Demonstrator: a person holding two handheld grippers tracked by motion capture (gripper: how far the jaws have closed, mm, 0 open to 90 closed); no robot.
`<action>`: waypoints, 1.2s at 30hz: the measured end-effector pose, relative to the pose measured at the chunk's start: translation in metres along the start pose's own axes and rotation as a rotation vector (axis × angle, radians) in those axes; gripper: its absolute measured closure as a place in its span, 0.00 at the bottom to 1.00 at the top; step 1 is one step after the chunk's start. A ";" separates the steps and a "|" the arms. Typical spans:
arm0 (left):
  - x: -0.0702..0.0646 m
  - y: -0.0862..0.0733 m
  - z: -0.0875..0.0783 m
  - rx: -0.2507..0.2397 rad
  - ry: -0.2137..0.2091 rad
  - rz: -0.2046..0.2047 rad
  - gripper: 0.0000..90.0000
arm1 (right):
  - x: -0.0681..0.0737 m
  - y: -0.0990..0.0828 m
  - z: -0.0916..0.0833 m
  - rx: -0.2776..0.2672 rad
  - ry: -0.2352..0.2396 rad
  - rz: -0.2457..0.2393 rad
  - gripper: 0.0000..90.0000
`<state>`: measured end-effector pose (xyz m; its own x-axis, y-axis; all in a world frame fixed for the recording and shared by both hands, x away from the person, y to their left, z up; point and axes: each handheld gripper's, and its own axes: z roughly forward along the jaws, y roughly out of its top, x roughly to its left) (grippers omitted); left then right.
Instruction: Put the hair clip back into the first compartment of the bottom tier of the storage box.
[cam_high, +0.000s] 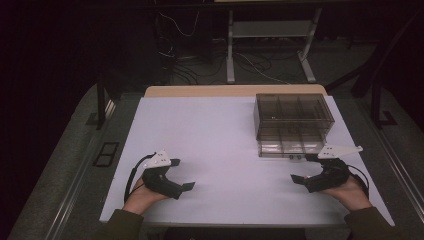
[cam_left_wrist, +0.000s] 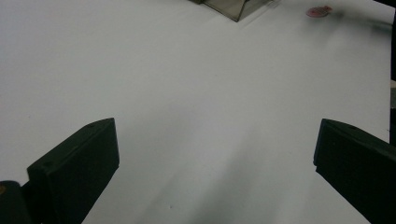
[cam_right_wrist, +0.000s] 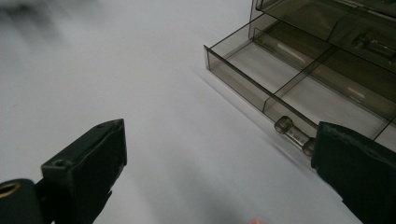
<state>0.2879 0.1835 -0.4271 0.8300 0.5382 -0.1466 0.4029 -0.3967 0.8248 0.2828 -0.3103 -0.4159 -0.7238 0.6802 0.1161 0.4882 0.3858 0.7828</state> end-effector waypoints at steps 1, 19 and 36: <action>0.000 0.000 0.000 0.001 -0.002 0.000 0.00 | -0.001 0.000 0.000 0.002 0.001 -0.002 0.03; -0.001 0.000 0.000 -0.004 -0.001 0.005 0.00 | -0.014 0.002 -0.007 -0.010 -0.011 0.004 0.03; -0.001 0.000 -0.001 -0.007 0.001 0.011 0.00 | -0.024 -0.007 -0.017 -0.004 -0.027 0.017 0.03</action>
<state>0.2864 0.1842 -0.4265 0.8343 0.5341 -0.1369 0.3907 -0.3975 0.8303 0.2887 -0.3404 -0.4138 -0.7021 0.7031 0.1130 0.4983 0.3716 0.7833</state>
